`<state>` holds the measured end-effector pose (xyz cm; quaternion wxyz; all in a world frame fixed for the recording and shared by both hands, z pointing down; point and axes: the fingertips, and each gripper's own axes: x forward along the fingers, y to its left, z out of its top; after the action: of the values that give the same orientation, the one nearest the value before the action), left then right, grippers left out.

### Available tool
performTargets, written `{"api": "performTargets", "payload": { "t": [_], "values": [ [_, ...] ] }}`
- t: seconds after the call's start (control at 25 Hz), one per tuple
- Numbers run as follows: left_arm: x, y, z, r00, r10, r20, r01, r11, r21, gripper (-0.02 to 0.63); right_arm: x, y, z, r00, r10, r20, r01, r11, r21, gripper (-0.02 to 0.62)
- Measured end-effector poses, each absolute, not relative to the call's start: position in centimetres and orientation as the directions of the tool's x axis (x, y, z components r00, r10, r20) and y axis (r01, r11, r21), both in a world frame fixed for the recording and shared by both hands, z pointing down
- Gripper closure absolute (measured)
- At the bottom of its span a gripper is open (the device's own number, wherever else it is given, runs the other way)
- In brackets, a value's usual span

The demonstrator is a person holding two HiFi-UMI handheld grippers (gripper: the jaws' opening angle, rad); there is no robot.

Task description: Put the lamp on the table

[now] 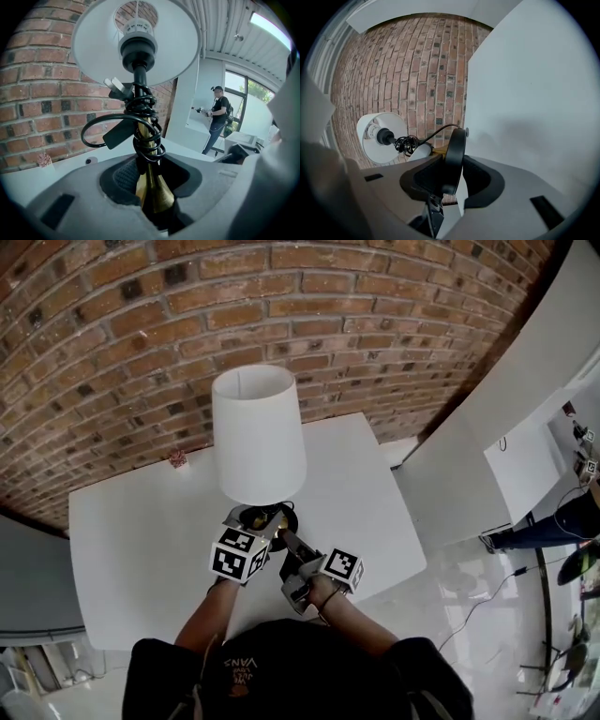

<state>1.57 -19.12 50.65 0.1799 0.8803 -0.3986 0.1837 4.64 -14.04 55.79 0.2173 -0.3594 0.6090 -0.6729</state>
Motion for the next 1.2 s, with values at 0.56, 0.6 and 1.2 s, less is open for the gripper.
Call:
{"api": "performTargets", "payload": {
  "t": [0.56, 0.6, 1.2],
  "values": [
    [1.8, -23.8, 52.3, 0.52, -0.709, 0.477, -0.839, -0.529, 0.128, 0.477, 7.9, -18.0, 57.2, -0.696, -0.656, 0.292, -0.402, 0.02, -0.915, 0.442],
    [1.8, -24.1, 52.5, 0.516, -0.712, 0.477, -0.842, -0.525, 0.128, 0.479, 8.0, -18.1, 57.3, -0.7, -0.653, 0.29, -0.403, 0.026, -0.915, 0.445],
    [1.6, -28.9, 55.7, 0.476, -0.75, 0.459, -0.87, -0.477, 0.123, 0.485, 8.0, -22.3, 59.1, -0.703, -0.624, 0.341, -0.57, 0.208, -0.795, 0.465]
  ]
}}
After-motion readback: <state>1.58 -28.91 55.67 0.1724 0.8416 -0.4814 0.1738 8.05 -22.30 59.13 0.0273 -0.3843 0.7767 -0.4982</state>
